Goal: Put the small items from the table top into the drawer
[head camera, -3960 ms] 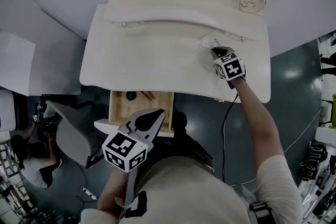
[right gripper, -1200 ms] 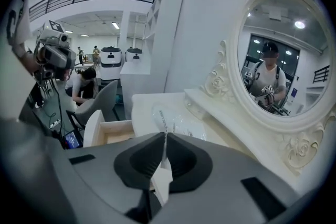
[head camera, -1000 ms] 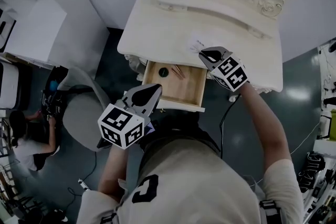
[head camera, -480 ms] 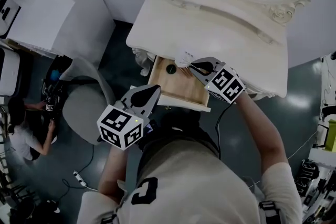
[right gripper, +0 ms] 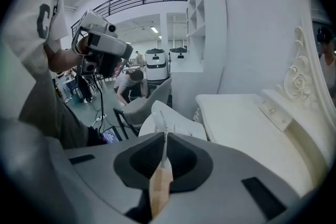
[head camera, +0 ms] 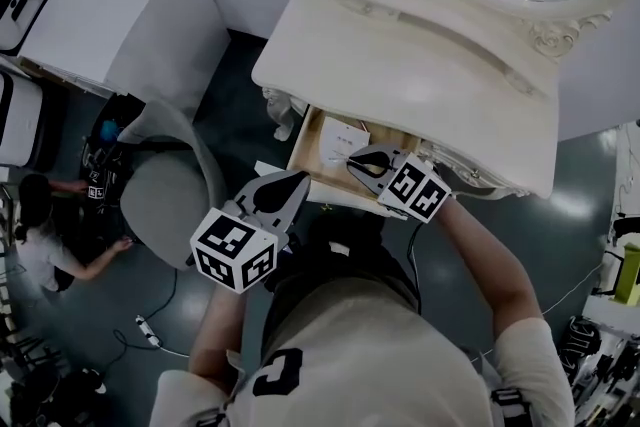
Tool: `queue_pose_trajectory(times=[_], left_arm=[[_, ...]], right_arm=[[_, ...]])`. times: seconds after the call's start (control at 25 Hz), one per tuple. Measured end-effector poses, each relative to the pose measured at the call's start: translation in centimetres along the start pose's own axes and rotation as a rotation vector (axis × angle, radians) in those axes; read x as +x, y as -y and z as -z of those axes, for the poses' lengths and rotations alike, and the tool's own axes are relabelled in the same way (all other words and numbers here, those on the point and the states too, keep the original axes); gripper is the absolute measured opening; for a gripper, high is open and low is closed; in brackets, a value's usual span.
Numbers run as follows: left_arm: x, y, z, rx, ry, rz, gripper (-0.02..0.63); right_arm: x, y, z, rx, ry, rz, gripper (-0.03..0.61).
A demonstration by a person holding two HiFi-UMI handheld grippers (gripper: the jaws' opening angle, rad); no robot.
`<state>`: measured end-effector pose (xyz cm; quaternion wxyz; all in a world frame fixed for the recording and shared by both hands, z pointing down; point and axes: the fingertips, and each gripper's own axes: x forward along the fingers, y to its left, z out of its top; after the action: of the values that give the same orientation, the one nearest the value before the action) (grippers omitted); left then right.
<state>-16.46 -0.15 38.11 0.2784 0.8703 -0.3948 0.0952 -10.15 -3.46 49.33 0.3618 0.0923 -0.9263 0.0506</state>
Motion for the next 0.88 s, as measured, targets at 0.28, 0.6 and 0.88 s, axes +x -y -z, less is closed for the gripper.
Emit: queue_pose_trajectory(times=[0.28, 0.6, 0.88], left_arm=[[0.2, -0.4, 1.1, -0.012, -0.031, -0.006, 0.057], [1.0, -0.8, 2.3, -0.044, -0.056, -0.012, 0.057], [1.4, -1.2, 3.6, -0.07, -0.078, -0.022, 0.057]], right_arm=[[2.8, -0.6, 3.0, -0.028, -0.06, -0.033, 0.035], [5.5, 1.0, 6.6, -0.025, -0.133, 0.023, 0.035], [7.6, 2.9, 7.9, -0.085, -0.151, 0.086, 0.035]])
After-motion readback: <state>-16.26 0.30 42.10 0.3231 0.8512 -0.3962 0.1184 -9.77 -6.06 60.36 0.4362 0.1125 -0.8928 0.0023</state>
